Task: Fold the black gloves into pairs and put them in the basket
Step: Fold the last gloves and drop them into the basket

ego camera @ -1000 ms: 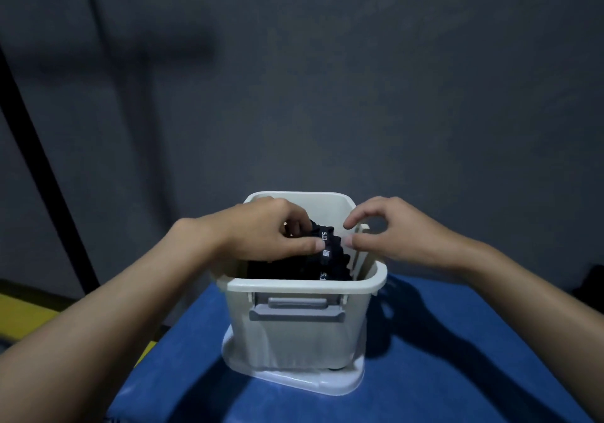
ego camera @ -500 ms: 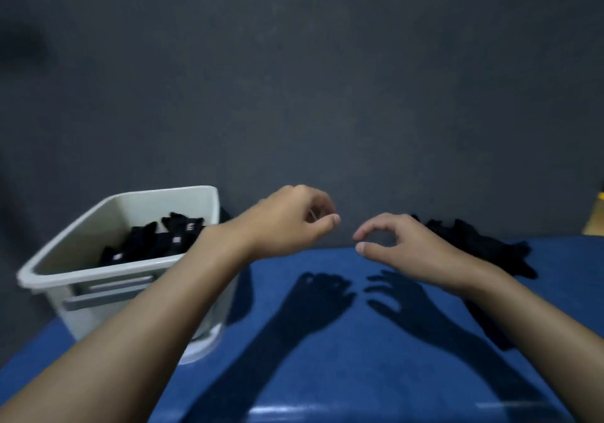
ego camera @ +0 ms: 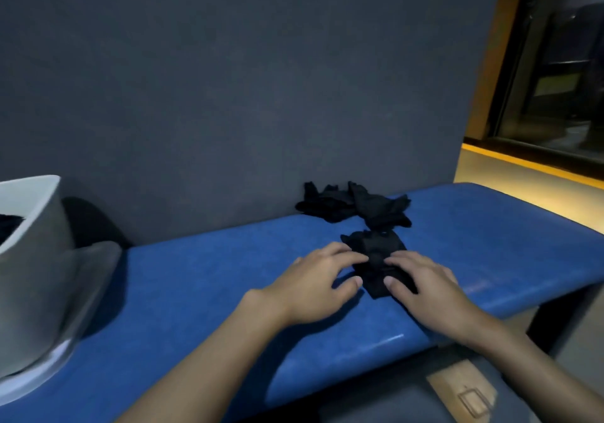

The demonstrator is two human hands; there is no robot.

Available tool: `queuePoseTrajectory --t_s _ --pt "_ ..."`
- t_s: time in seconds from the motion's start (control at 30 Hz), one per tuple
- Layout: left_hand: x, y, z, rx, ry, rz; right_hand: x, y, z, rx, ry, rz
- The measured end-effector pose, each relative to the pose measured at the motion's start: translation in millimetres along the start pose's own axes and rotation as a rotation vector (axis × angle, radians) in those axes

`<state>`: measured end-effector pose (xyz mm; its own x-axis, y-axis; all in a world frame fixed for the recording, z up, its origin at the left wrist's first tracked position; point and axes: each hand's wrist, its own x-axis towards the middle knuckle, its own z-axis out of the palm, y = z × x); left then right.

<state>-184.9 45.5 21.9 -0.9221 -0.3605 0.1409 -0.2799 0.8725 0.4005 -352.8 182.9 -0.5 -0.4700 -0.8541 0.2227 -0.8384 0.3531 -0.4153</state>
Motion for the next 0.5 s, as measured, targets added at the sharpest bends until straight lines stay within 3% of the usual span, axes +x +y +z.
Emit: queuePoseTrajectory --t_s 0.17,0.5 --pt "0.2 2.8 9.4 0.161 0.007 -0.012 -1.1 0.0 5.8 -0.055 -0.003 -0.062" --pt "-10.6 -11.9 -0.8 0.191 0.107 -0.170 -1.2 -18.8 14.8 -0.020 -0.081 -0.197"
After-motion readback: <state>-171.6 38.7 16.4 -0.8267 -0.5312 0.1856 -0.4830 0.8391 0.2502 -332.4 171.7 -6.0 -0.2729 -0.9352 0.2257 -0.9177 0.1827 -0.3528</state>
